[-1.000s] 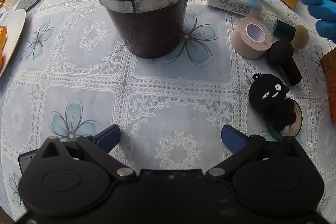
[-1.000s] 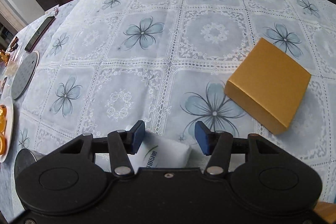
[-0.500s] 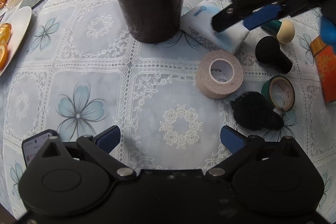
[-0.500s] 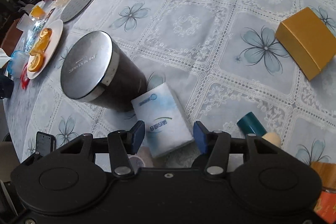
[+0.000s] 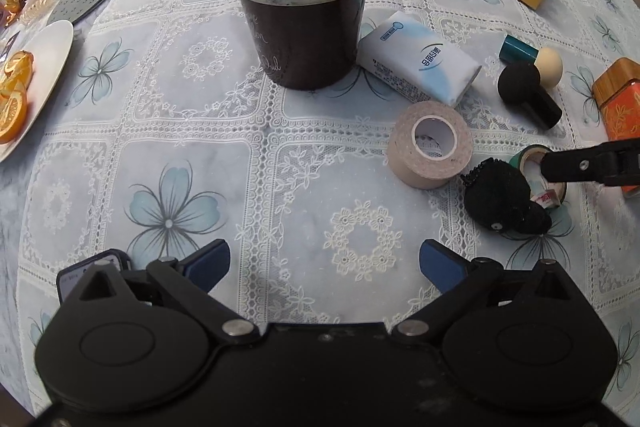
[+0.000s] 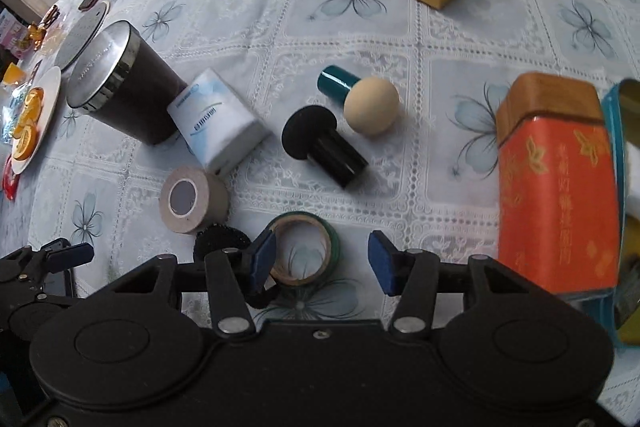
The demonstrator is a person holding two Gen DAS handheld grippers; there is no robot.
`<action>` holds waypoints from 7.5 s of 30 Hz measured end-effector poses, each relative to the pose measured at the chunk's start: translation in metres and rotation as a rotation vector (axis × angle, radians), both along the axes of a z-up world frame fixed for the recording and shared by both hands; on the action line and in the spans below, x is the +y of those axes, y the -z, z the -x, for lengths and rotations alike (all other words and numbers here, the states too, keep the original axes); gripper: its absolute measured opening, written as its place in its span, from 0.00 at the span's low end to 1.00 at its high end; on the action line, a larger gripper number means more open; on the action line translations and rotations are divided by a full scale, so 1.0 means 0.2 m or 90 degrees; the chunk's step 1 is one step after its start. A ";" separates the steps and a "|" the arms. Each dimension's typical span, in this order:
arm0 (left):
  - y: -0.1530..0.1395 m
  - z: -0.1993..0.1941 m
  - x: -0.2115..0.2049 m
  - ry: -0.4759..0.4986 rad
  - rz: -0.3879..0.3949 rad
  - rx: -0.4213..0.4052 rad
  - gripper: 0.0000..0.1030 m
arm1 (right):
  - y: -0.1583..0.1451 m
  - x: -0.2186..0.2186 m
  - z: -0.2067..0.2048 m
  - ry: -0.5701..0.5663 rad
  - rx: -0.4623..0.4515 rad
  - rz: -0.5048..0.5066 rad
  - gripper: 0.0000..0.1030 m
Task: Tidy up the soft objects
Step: 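Lower the right gripper onto the green tape roll and close it, then grasp the beige tape roll with the left gripper while right holds green tape, then carry both tape rolls over the gold tray and open both grippers, then move both tools back over the table toward the remaining items, then grasp the teal-handled beige sponge puff with the right gripper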
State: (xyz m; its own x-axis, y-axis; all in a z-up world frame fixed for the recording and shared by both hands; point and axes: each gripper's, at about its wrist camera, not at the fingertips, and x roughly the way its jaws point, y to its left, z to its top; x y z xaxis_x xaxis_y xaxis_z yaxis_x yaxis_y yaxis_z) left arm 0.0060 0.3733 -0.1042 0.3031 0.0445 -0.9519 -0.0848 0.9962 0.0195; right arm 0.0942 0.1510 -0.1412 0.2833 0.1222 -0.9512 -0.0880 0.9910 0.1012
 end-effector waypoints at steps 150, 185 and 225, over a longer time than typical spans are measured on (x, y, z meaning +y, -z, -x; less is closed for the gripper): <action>-0.29 -0.04 -0.69 0.000 0.012 -0.003 0.81 | -0.57 -0.77 0.24 0.121 -0.131 -0.043 0.53; -0.01 -0.17 0.09 0.001 0.038 0.036 0.81 | -0.11 0.05 -0.31 0.068 -0.103 0.071 0.53; -0.01 -0.68 -0.22 -0.039 0.108 -0.042 0.92 | -0.12 -0.11 -0.18 0.068 -0.095 0.096 0.36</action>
